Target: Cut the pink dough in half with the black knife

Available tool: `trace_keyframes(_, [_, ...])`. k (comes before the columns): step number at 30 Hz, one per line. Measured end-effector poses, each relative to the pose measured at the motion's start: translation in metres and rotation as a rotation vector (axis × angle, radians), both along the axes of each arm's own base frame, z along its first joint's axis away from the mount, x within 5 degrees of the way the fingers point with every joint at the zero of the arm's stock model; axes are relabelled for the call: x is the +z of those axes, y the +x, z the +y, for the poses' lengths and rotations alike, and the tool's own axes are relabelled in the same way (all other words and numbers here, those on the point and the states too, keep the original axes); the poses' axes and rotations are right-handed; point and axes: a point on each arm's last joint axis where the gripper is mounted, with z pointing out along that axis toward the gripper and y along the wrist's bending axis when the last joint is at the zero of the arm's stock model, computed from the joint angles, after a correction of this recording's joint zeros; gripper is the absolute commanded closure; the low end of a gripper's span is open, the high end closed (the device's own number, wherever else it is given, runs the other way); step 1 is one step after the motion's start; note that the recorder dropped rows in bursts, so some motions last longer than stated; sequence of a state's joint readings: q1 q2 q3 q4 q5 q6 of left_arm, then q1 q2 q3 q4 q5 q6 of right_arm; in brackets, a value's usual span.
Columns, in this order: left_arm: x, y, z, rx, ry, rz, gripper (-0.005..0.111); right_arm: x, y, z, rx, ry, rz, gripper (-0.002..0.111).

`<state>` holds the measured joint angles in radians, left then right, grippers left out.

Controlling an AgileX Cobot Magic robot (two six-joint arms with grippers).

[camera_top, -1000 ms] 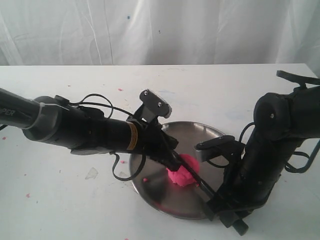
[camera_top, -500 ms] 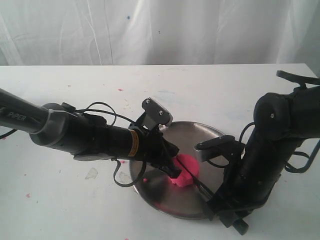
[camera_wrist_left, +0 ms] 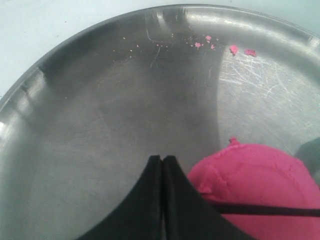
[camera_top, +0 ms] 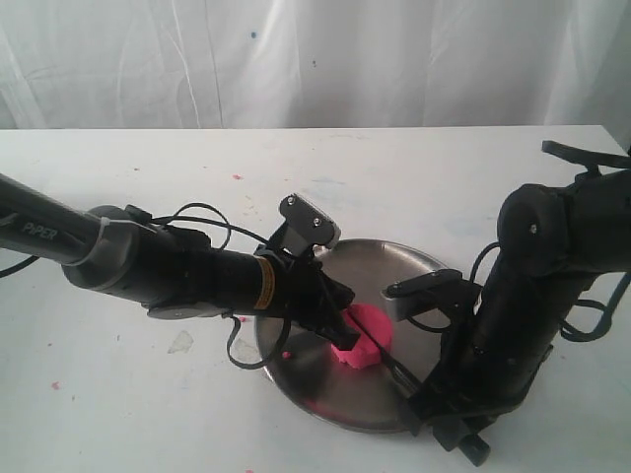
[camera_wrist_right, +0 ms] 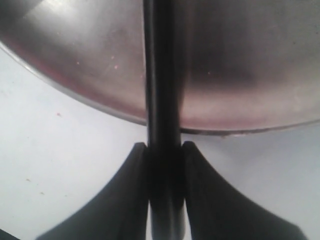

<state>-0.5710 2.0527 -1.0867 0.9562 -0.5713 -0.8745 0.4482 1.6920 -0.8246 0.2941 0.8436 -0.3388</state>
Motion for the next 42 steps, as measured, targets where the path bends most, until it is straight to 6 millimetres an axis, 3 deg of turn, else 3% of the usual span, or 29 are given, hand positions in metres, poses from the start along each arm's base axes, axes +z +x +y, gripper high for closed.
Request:
trace_keyframes(13, [0.000,0.000,0.000,-0.011,0.005,-0.011,0.107,-0.001,0.000,0.001,-0.005,0.004,0.014,0.103])
trace_keyframes(20, [0.010,0.012,-0.004,-0.018,0.043,-0.078,0.107,-0.001,0.000,0.001,-0.007,0.001,0.022,0.103])
trace_keyframes(27, [0.074,0.023,-0.009,-0.005,-0.019,-0.236,0.107,-0.001,0.000,0.001,-0.007,0.001,0.022,0.103])
trace_keyframes(31, [0.116,0.019,0.002,0.051,0.009,-0.312,0.107,-0.001,0.000,0.001,-0.007,0.001,0.022,0.103])
trace_keyframes(34, [0.153,0.011,0.020,0.148,0.058,-0.356,0.107,-0.001,0.000,0.001,-0.007,0.001,0.022,0.103])
trace_keyframes(38, [0.214,-0.014,0.062,0.369,0.160,-0.407,0.107,-0.001,0.000,0.001,-0.007,0.001,0.022,0.103])
trace_keyframes(42, [0.237,-0.045,0.105,0.556,0.306,-0.376,0.107,0.000,-0.001,0.001,0.000,-0.003,0.046,0.103])
